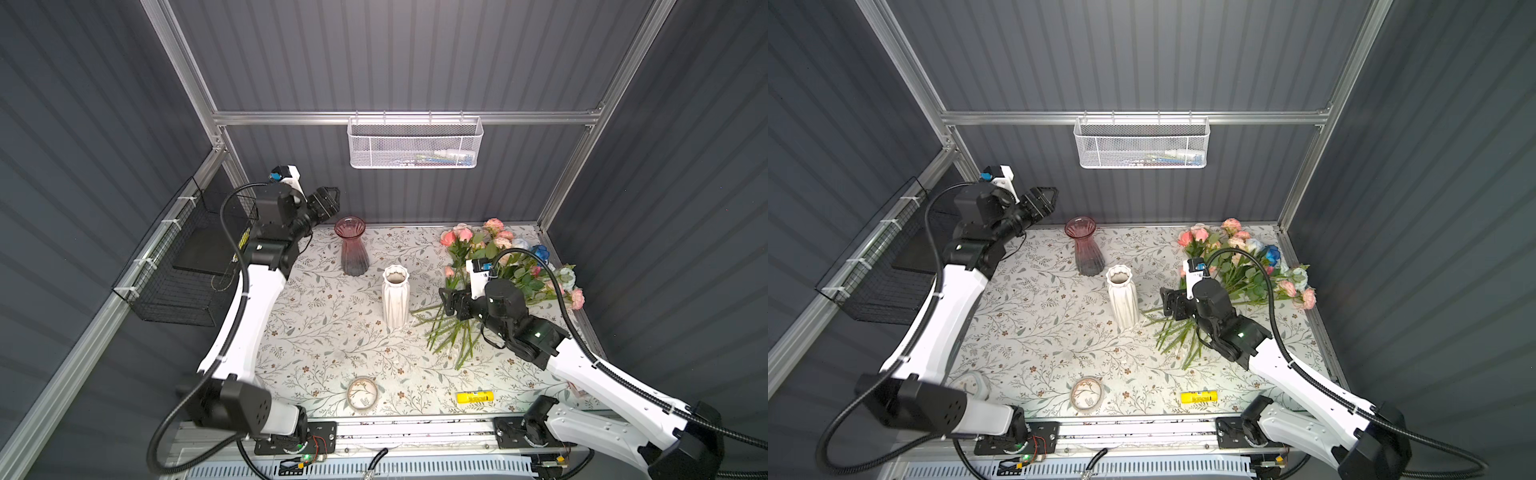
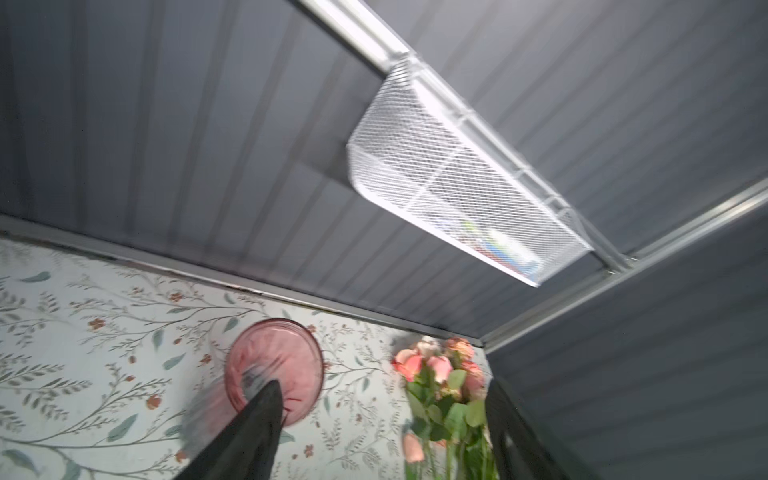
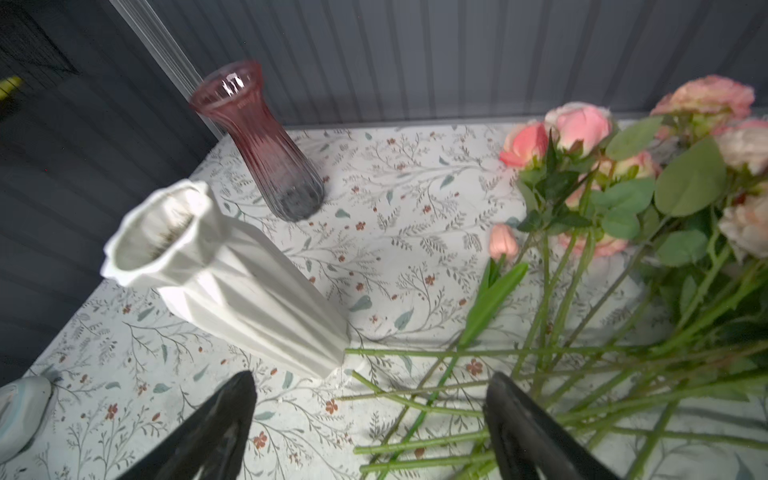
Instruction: Arrange the flowers into the vase
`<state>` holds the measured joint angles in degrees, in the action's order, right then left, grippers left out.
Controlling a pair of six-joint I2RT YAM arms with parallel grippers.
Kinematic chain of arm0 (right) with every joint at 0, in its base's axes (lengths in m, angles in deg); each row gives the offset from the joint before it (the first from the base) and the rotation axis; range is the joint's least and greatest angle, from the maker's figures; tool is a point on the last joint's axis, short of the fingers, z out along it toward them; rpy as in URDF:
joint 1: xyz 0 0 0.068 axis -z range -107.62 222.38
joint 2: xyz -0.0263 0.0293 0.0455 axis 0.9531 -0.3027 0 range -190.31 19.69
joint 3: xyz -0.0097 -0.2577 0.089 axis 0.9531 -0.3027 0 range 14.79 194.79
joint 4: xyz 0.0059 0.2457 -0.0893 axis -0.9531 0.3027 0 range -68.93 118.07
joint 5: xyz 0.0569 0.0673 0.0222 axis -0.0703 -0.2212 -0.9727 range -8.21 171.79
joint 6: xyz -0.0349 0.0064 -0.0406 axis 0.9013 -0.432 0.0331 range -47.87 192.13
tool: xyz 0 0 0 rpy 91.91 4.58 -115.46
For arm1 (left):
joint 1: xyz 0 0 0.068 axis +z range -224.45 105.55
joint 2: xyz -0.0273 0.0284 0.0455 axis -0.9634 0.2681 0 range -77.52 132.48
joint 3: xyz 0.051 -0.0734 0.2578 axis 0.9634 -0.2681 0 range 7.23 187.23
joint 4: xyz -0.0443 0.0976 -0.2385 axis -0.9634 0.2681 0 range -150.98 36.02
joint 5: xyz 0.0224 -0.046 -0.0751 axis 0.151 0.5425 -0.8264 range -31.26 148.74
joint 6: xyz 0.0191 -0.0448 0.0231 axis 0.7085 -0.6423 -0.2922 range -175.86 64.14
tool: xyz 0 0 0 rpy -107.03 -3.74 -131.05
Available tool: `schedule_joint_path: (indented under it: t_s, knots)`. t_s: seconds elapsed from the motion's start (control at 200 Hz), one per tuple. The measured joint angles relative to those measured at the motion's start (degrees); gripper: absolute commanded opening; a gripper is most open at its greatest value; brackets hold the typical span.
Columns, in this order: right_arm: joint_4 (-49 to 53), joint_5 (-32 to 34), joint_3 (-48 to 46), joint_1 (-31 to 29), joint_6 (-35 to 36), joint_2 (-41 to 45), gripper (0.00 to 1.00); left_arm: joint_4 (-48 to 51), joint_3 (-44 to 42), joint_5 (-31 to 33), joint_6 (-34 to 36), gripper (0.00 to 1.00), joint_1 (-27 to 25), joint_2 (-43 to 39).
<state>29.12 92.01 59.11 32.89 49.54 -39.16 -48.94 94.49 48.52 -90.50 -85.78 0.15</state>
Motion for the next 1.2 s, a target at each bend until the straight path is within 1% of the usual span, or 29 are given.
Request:
schedule_joint_path:
  t_s: [0.035, 0.055, 0.08, 0.17, 0.295, 0.345, 0.45, 0.49, 0.55, 0.585, 0.685, 0.765, 0.87, 1.025, 1.201]
  knots:
    - [0.5, -0.4, -0.5, 0.2, -0.6, -0.8, 0.85, -1.8, -3.3, -0.9, -0.4, 0.83, -1.0, -3.0]
    - [0.9, -0.9, -0.8, 0.6, -1.1, -1.5, 0.83, -2.6, -5.4, -1.2, -0.6, 0.94, -1.5, -4.6]
    - [1.3, -1.5, -0.9, 1.1, -1.7, -2.2, 0.81, -3.9, -8.1, -1.9, -1.0, 0.99, -2.0, -6.5]
    - [1.9, -3.6, -1.6, 4.3, -3.9, -4.3, 0.71, -6.1, -18.2, -4.0, -2.2, 1.00, -3.3, -11.8]
    - [1.5, -6.8, -1.9, 11.1, -8.6, -7.2, 0.63, -7.4, -31.5, -4.9, -3.4, 1.00, -3.2, -16.4]
    - [1.0, -7.9, -1.9, 13.7, -10.5, -8.7, 0.61, -7.5, -35.8, -4.9, -4.0, 1.00, -3.2, -18.5]
    - [-0.5, -9.3, -1.9, 17.9, -14.2, -12.3, 0.56, -8.4, -40.9, -4.9, -4.9, 1.00, -3.2, -22.7]
    - [-1.3, -9.8, -1.9, 19.1, -15.3, -13.9, 0.54, -8.6, -41.8, -4.9, -4.9, 1.00, -3.2, -24.1]
    - [-1.7, -10.1, -1.3, 20.6, -16.2, -17.1, 0.48, -9.1, -42.2, -4.9, -4.7, 1.00, -3.2, -25.6]
    - [-1.5, -9.9, -0.5, 21.2, -16.4, -19.1, 0.46, -9.3, -42.2, -4.9, -4.6, 1.00, -3.2, -25.9]
    - [-1.1, -8.4, 2.8, 22.3, -16.4, -25.3, 0.46, -9.5, -42.2, -4.9, -3.4, 1.00, -3.2, -26.7]
    - [-1.7, -7.6, 3.4, 22.6, -16.4, -27.5, 0.45, -9.5, -42.5, -4.9, -2.6, 1.00, -3.2, -26.7]
    - [-2.3, -7.6, 4.4, 23.1, -15.4, -30.0, 0.39, -9.6, -43.9, -4.9, -2.1, 1.00, -3.2, -27.1]
    - [-2.7, -7.5, 11.9, 23.6, -13.0, -37.4, 0.35, -9.3, -44.8, -4.9, -1.8, 1.00, -3.2, -26.9]
    - [-2.9, -7.5, 17.1, 24.5, -11.5, -43.0, 0.32, -9.3, -44.8, -5.1, -1.8, 1.00, -3.2, -26.9]
